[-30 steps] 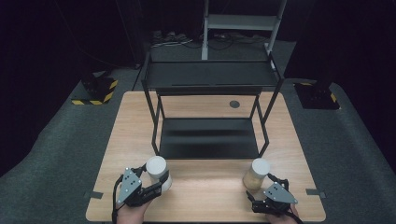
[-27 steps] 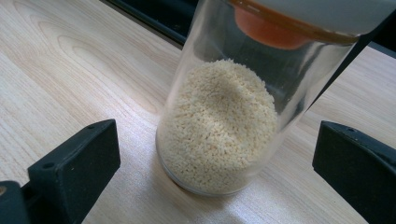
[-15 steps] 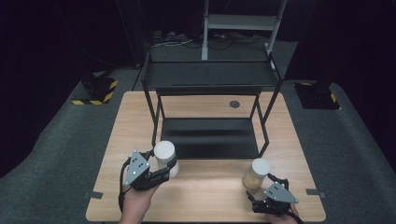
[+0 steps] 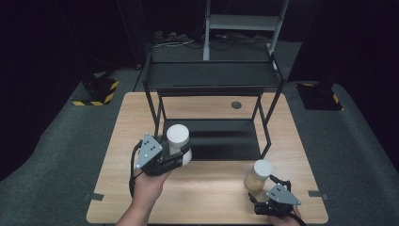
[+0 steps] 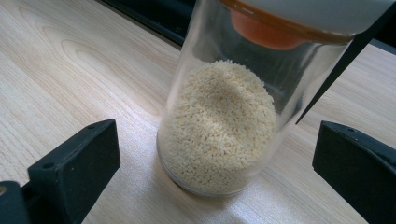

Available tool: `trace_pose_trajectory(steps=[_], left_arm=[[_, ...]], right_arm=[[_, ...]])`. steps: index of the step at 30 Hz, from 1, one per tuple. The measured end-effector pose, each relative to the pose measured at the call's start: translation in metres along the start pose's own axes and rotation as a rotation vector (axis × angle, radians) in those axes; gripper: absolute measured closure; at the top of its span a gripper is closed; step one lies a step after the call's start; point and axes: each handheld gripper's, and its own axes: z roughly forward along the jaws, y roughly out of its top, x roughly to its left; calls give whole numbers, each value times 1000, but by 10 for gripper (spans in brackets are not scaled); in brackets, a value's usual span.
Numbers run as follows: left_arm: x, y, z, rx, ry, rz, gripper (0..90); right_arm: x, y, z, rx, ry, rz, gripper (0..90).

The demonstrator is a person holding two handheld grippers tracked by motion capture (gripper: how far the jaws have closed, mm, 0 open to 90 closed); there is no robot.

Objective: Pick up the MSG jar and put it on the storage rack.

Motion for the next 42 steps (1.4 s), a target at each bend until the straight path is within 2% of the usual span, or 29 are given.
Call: trace_pose_trajectory(steps=[9,17,24,26,32,39,42], left_arm=[[5,22,7,-33,2,-11,343],[11,45,12,-45,21,27,343],[15,58,13,-70,38,15,343],[15,63,13,-72,44,22,343],[21,72,14,-84,41,6,343],[21,89,17,-93,57,34,343],[18,96,20,-95,76,58,343]], right_arm=[[1,0,0,0,-2,-4,0],[1,0,0,0,-2,-1,0],[1,0,0,0,-4,-3,0],[1,0,0,-1,-4,-4,0],[1,0,0,0,-3,-2,0],[1,0,0,1,-2,-1,0],[1,0,0,0,-2,-5,0]])
